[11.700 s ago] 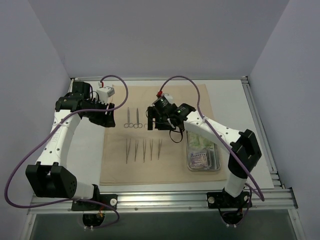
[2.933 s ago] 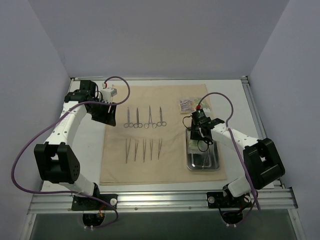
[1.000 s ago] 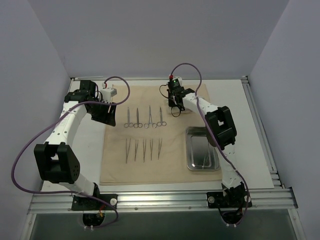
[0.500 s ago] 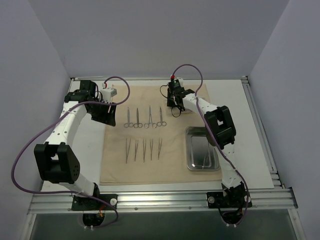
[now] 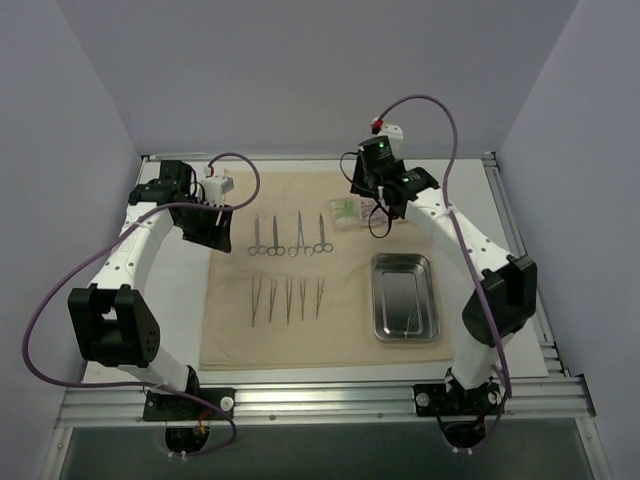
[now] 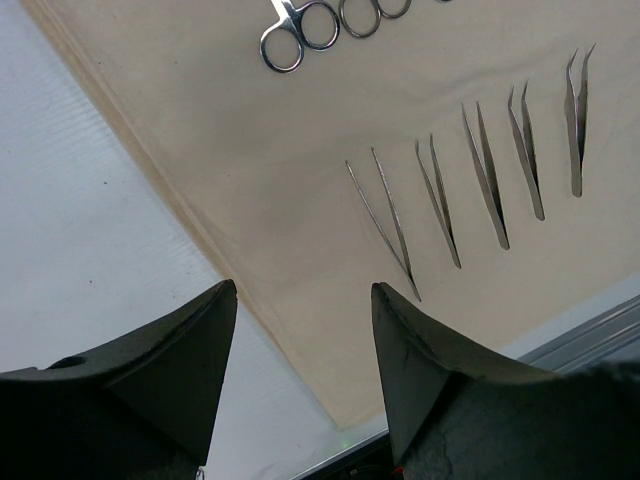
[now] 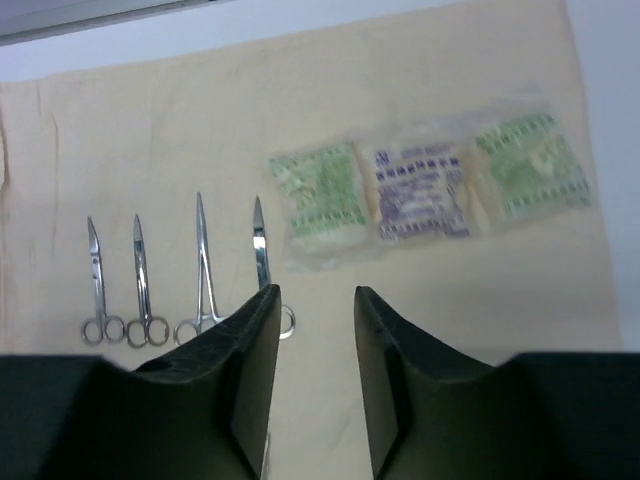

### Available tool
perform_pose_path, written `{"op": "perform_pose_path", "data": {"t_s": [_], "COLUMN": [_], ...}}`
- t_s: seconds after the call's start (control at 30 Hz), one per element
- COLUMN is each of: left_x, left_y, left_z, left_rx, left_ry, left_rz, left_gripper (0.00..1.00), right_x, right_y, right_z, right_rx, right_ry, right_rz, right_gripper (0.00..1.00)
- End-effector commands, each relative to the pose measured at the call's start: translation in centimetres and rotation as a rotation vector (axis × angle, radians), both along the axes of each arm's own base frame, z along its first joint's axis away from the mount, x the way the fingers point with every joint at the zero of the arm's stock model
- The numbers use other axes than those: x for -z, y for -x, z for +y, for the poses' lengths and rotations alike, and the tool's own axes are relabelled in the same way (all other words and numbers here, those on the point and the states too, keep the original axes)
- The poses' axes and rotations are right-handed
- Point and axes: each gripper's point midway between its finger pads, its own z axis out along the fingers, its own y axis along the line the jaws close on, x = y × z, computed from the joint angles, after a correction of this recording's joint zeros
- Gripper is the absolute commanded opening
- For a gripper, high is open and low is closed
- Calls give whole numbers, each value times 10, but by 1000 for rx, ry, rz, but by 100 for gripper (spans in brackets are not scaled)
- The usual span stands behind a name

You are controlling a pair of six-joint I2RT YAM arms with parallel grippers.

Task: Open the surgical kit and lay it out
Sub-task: Pick up the medical item from the container.

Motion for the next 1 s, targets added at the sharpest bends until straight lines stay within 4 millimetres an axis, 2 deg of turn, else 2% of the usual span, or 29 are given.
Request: {"op": "perform_pose_path", "data": {"t_s": [0.0,0.03,0.07,0.1,0.13,0.17,0.27,0.3,0.37,0.4,0.53,0.77,0.97], "left_x": [-12,-12,-10,-10,-9,-8,-9,-9,-10,-10,-10,-8,-8], "left_y": [-1,-2,-1,-2,-1,-1,-2,-3,-2,-2,0,0,0], "left_z": [-2,-1,-2,-2,-3,-3,-4,-5,-6,-5,-6,-7,-6], "left_rx": [13,13,13,14,16,18,19,21,24,25,29,31,28], "left_ry": [10,11,12,15,19,19,25,27,33,32,34,35,36], "left_rz": [-38,-38,-33,-33,-28,-27,-29,-31,-32,-33,-33,-29,-24], "left_gripper": [65,65,65,65,65,65,65,65,66,65,66,65,65], "right_x": [40,41,74,84,85,108,117,136,148,163,187,187,193], "right_y": [73,91,122,138,155,183,214,233,246,260,269,258,255], "right_z": [-66,-78,-93,-100,-107,-119,-124,-130,-127,-132,-128,-133,-138], "right_rx": [204,237,274,288,301,314,352,369,372,381,376,381,373], "right_ry": [132,142,184,193,182,218,128,128,76,86,55,97,136], "right_rz": [212,230,336,377,396,476,500,545,579,620,653,612,619], "right_gripper": [29,24,21,18,15,13,13,13,13,13,13,11,12]}}
